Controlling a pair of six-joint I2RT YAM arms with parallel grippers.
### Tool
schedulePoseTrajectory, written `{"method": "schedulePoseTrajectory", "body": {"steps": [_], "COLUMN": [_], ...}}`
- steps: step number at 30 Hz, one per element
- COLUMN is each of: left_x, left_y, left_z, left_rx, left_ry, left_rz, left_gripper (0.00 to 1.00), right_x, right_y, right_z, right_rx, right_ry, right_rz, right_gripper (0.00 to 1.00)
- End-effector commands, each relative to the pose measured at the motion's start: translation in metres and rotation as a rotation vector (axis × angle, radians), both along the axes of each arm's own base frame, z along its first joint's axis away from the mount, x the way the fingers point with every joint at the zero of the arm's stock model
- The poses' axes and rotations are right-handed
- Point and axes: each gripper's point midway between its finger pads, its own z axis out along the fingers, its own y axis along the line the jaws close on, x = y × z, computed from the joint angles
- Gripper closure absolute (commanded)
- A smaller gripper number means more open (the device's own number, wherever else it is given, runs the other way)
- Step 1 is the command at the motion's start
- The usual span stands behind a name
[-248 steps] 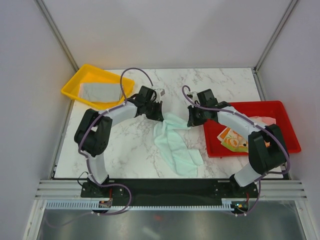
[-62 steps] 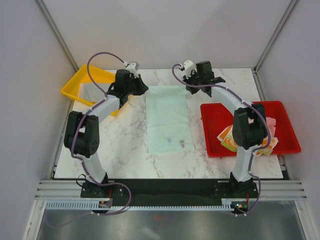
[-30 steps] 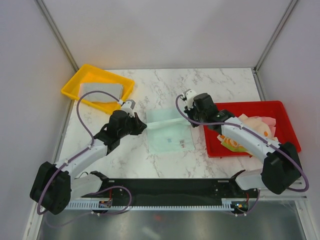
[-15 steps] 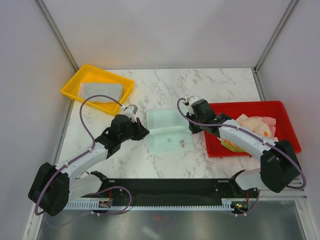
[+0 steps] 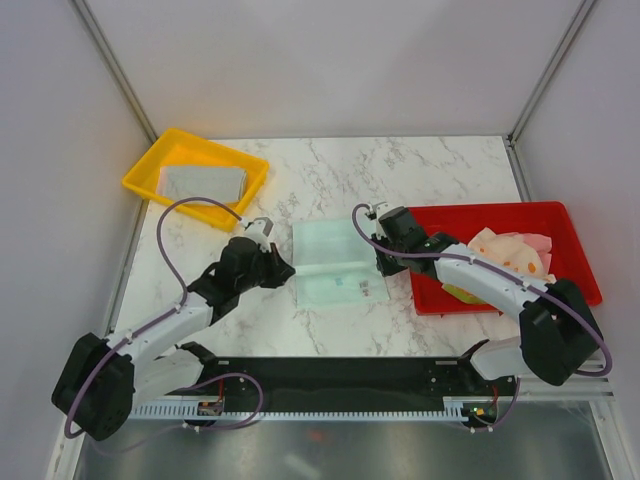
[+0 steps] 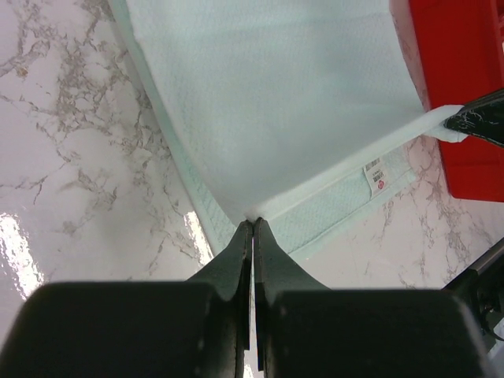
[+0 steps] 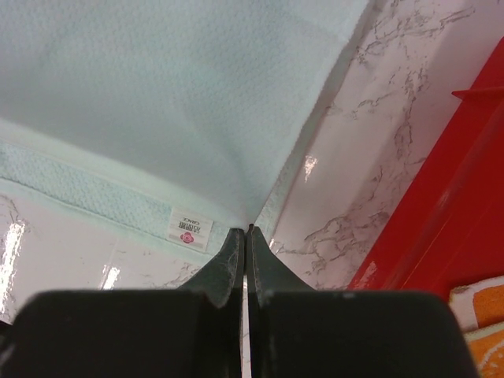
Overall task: Fold and stack the towels
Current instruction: Fold the towel
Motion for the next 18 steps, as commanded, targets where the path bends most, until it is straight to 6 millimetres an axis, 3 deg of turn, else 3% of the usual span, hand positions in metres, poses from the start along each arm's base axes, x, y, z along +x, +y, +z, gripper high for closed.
{"method": "schedulePoseTrajectory", "body": {"steps": [1,6,10,18], "left_x": [0.01,0.006,-0.003,-0.021], "left_y": [0.009,0.011,0.005,0.003], "left_z": [0.018,0.028,0.028,0.004], "left_rx": [0.006,0.011,-0.016,-0.006], "left_ry": [-0.047,-0.06,-0.056,-0.008], "left_rz": [0.07,0.07,0.043,0.025], "left_gripper": [0.98,0.98,0.98,0.98], "right_x": [0.007,0.003,-0.005,-0.018], "right_y": [-0.006,-0.008,-0.009,-0.014], "right_z": [0.02,0.031,0.026,0.003], "right_rx": [-0.01,0.0,0.003,-0.02], "right_ry": [-0.047,-0.061,-0.048,0.003], "right_rz": [-0.041,-0.049,-0.058,-0.098], "right_gripper": [1.0,1.0,1.0,1.0]}}
